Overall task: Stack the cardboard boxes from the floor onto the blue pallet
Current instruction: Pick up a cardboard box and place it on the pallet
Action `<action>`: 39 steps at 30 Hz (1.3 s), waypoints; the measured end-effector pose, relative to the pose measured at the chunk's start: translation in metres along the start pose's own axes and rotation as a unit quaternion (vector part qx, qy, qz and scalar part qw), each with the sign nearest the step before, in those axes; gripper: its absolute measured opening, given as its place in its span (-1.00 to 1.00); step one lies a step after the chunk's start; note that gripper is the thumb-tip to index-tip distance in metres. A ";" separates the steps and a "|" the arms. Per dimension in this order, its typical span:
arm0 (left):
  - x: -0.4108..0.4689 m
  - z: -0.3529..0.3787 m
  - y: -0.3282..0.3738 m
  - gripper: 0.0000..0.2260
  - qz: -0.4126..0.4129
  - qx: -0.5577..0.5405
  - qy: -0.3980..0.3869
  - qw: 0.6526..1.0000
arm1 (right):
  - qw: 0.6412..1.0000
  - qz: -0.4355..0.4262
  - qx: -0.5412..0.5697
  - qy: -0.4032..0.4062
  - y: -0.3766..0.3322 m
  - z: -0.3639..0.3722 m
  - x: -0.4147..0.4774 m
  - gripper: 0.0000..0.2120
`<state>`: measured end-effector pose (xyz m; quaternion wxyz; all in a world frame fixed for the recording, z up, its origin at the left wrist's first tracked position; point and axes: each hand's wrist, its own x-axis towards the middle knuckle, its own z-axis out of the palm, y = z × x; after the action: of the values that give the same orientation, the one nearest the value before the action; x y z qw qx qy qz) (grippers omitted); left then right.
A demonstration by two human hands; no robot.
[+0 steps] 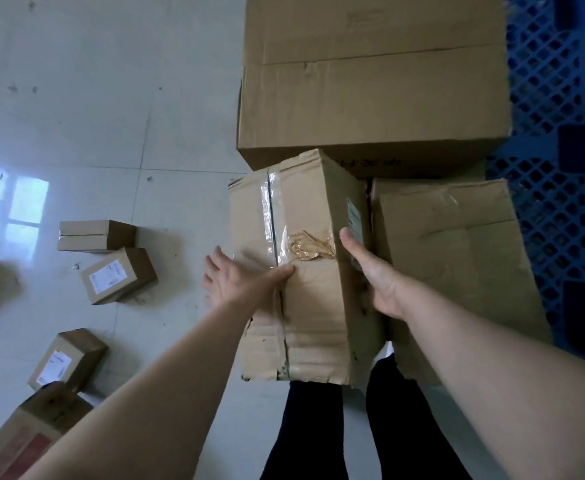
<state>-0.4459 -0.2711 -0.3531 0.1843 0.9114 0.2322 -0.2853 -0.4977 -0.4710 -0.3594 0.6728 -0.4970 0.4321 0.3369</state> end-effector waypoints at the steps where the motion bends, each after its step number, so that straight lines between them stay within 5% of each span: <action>1: 0.004 -0.001 -0.003 0.18 -0.043 -0.066 -0.050 0.996 | 0.999 -0.012 -0.019 -0.025 0.001 0.000 0.000 0.42; 3: 0.009 0.000 -0.008 -0.09 -0.091 -0.197 -0.157 0.963 | 0.996 -0.037 -0.054 -0.056 0.002 0.002 -0.001 0.53; 5: 0.005 -0.001 -0.006 -0.46 -0.080 -0.248 -0.171 0.950 | 0.995 -0.041 -0.084 -0.033 0.006 0.003 0.006 0.46; 9: 0.014 -0.015 0.003 -0.24 -0.034 -0.203 -0.070 0.976 | 0.995 -0.011 -0.100 -0.018 0.004 0.015 0.017 0.36; 13: 0.025 -0.025 0.011 -0.41 -0.062 -0.139 -0.138 0.979 | 0.985 0.017 -0.166 0.034 0.009 0.030 0.030 -0.01; 24: 0.039 -0.015 0.018 -0.44 -0.044 -0.149 -0.139 0.978 | 0.977 -0.039 -0.184 0.097 -0.001 0.032 0.034 -0.08; 29: 0.034 -0.008 0.031 -0.32 -0.019 -0.113 -0.063 0.991 | 0.980 -0.049 -0.175 0.082 -0.001 0.025 0.028 -0.15; 32: 0.016 -0.001 0.059 -0.21 0.035 -0.043 0.015 0.998 | 0.986 -0.060 -0.145 0.063 -0.001 0.005 0.017 -0.21; 36: -0.039 0.020 0.100 -0.40 0.245 0.021 0.093 0.965 | 0.989 -0.047 -0.094 0.107 0.007 -0.038 0.007 -0.34; 39: -0.081 0.055 0.129 -0.60 0.353 -0.048 0.016 0.934 | 0.975 -0.028 -0.116 0.186 0.016 -0.087 0.002 -0.42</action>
<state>-0.4612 -0.4289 -0.3203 0.3132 0.9291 -0.0878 -0.1761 -0.5324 -0.5500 -0.3789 0.5273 -0.6380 0.4935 0.2670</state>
